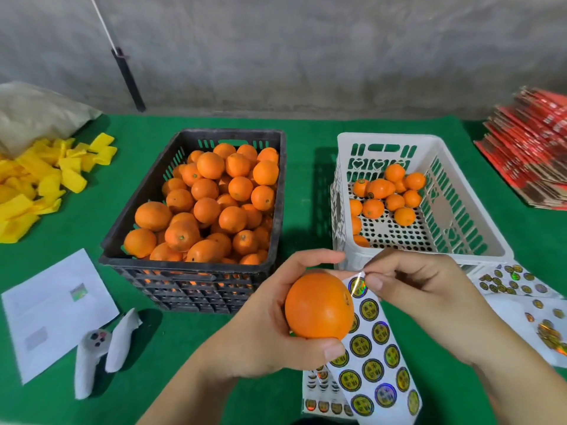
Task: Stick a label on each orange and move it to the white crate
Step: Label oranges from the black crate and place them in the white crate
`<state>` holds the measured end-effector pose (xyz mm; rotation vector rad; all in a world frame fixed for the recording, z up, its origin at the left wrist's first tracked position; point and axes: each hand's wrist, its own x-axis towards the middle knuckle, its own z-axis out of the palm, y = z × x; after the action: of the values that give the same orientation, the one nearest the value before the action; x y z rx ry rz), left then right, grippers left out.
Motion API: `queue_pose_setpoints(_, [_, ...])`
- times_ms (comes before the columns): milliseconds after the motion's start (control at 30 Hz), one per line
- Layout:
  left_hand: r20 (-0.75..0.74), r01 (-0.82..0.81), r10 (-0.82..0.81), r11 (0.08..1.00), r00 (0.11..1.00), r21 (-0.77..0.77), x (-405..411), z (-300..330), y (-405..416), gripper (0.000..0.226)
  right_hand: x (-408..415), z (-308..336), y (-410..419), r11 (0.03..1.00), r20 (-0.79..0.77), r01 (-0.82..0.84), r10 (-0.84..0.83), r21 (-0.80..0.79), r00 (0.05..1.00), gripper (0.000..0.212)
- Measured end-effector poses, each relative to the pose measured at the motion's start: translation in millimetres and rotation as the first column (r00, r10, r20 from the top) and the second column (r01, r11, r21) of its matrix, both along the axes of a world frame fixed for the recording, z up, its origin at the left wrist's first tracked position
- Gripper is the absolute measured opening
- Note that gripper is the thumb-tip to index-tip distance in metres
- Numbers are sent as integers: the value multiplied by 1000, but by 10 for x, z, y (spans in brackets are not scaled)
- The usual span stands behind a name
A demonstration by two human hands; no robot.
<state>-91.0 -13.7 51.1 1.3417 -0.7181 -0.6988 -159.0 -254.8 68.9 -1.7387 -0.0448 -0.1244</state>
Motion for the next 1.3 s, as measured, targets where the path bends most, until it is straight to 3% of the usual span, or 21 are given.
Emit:
queue_pose_setpoints(100, [21,44,-44,999,999,2,13,30,17,88,-26,-66,-41,969,-134,-20,54,246,989,39])
queue_pose_setpoints(167, [25,60,-59,998,998,-18,15,45,25,87,-14,-72,5,923,-198,44,35,383,980,25])
queue_pose_setpoints(233, [18,38,-37,999,999,-28,17,39,10,85,-4,-60,42,938,-170,229,-189,260,967,10])
queue_pose_setpoints(300, [28,-21,21,1000,999,1,24,17,-24,82,-35,-15,61,878,74,478,-478,24,875,22])
queue_pose_setpoints(333, [50,-59,58,998,997,29,27,5,-47,81,-61,62,88,842,243,538,-515,-35,822,21])
queue_pose_setpoints(400, [93,-106,99,992,991,69,37,-24,-101,77,-131,198,192,832,534,517,-348,-203,771,14])
queue_pose_setpoints(467, [88,-98,91,991,992,85,53,-31,-152,71,-167,208,298,790,619,414,-56,-452,783,14])
queue_pose_setpoints(533, [36,-44,40,994,999,97,64,-19,-192,70,-160,153,368,712,560,320,124,-626,819,15])
queue_pose_setpoints(667, [-51,8,-5,998,999,55,87,-36,-198,76,-179,137,305,648,439,193,242,-737,866,31])
queue_pose_setpoints(833, [-223,26,-44,997,974,-79,10,-121,-263,90,-208,69,207,443,241,102,271,-891,932,81])
queue_pose_setpoints(900, [-373,33,-91,987,924,-160,-48,-143,-318,90,-203,43,203,485,234,92,242,-870,942,85])
queue_pose_setpoints(1033, [-734,-59,-151,966,663,-252,-50,-83,-358,74,-219,-29,194,711,247,-12,260,-703,933,68])
queue_pose_setpoints(1133, [-828,-84,-238,943,508,-323,-39,-117,-354,45,-163,-53,182,761,238,-36,246,-647,939,71])
queue_pose_setpoints(1200, [-843,-78,-309,922,441,-379,-77,-103,-364,46,-129,-56,175,832,215,-85,238,-548,947,73])
queue_pose_setpoints(1233, [-838,-90,-320,913,442,-397,-89,-115,-362,61,-118,-54,180,871,207,-99,223,-482,952,73])
queue_pose_setpoints(1300, [-774,-90,-275,916,571,-391,-97,-152,-363,93,-101,-40,210,949,190,-80,143,-305,971,74])
